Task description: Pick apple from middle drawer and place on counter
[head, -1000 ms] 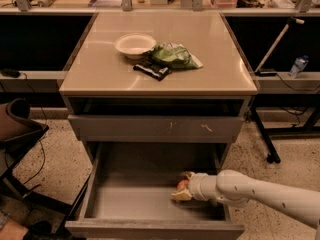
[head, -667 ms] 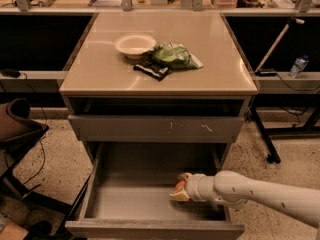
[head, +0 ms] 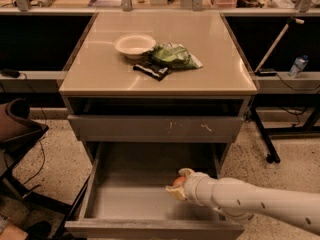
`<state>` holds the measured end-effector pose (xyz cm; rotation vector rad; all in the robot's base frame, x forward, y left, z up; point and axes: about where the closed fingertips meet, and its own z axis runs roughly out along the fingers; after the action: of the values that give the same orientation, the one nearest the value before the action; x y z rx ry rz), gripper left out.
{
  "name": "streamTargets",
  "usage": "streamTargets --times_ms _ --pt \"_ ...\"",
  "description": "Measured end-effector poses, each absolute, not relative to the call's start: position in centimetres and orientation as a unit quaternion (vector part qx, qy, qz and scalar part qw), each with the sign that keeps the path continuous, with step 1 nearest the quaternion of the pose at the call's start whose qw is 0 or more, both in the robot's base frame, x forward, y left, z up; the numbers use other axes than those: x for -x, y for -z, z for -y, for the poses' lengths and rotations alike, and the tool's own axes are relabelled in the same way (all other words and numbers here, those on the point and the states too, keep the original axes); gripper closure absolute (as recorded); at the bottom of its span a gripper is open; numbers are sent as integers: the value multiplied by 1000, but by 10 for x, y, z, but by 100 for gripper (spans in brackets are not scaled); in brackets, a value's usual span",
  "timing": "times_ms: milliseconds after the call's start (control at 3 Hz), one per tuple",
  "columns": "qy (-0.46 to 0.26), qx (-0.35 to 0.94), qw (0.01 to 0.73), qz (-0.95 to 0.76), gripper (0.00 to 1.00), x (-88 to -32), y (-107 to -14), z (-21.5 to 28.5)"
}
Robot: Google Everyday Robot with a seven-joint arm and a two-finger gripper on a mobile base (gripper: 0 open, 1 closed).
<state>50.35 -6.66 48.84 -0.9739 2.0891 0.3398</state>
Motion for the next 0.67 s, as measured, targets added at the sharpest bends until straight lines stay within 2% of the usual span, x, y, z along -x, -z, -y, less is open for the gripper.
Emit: streamTargets --times_ms 333,667 --pt "-136 335 381 -851 100 -456 -529 46" --pt "-125 331 358 -864 100 -426 -532 56"
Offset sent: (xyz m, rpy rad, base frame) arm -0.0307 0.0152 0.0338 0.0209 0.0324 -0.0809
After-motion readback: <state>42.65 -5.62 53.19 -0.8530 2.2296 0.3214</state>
